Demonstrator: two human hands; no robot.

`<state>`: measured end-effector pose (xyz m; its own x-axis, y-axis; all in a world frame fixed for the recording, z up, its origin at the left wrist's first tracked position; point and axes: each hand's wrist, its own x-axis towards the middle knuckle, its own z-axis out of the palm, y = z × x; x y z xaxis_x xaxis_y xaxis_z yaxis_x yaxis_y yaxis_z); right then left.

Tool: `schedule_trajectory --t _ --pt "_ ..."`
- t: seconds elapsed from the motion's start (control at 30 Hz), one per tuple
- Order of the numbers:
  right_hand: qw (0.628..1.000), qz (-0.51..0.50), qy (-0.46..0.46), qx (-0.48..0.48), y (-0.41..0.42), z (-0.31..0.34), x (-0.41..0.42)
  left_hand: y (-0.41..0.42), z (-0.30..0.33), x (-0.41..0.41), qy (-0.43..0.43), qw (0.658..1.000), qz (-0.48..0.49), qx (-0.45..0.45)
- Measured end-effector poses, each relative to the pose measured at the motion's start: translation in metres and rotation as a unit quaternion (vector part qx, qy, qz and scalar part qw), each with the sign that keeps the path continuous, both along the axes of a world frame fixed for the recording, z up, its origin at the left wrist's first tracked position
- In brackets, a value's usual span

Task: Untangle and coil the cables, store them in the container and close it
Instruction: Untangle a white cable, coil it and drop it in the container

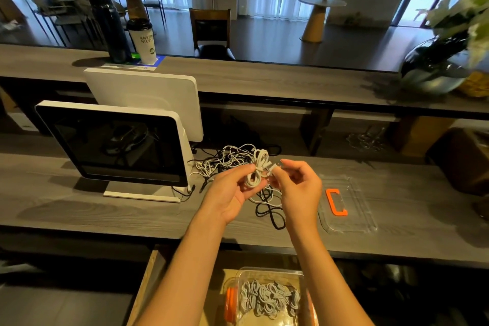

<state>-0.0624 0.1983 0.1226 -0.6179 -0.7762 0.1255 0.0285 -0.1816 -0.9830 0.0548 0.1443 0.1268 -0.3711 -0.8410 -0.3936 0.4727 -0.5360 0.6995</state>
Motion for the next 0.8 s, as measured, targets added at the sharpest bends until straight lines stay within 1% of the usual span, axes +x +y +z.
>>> schedule_trajectory --t 0.07,0.13,0.27,0.43,0.53,0.7,0.8 --pt "0.998 0.029 0.055 0.003 -0.0009 0.0013 -0.0043 0.0 0.0001 0.0009 -0.03 0.999 -0.017 -0.03" --pt "0.995 0.053 0.083 0.018 -0.0021 0.0021 -0.0065 0.001 -0.0009 0.0009 -0.059 0.997 -0.024 -0.053" --pt "0.993 0.064 0.083 0.056 -0.0034 0.0026 -0.0058 0.0032 -0.0039 -0.0002 -0.103 0.989 -0.017 -0.1" --pt "0.991 0.066 0.081 0.084 -0.0049 0.003 -0.0065 0.0045 -0.0021 -0.0023 -0.163 0.97 -0.023 -0.18" --pt "0.993 0.05 0.075 0.075 -0.0029 0.0022 -0.0032 0.0051 -0.0016 -0.0022 -0.202 0.952 -0.029 -0.227" --pt "0.998 -0.013 0.046 0.045 -0.0014 -0.0033 -0.0002 0.0076 0.0022 -0.0061 -0.226 0.926 -0.024 -0.301" --pt "0.997 -0.01 0.071 0.041 -0.0012 -0.0039 -0.0016 0.0076 -0.0002 -0.0082 -0.244 0.915 -0.014 -0.321"
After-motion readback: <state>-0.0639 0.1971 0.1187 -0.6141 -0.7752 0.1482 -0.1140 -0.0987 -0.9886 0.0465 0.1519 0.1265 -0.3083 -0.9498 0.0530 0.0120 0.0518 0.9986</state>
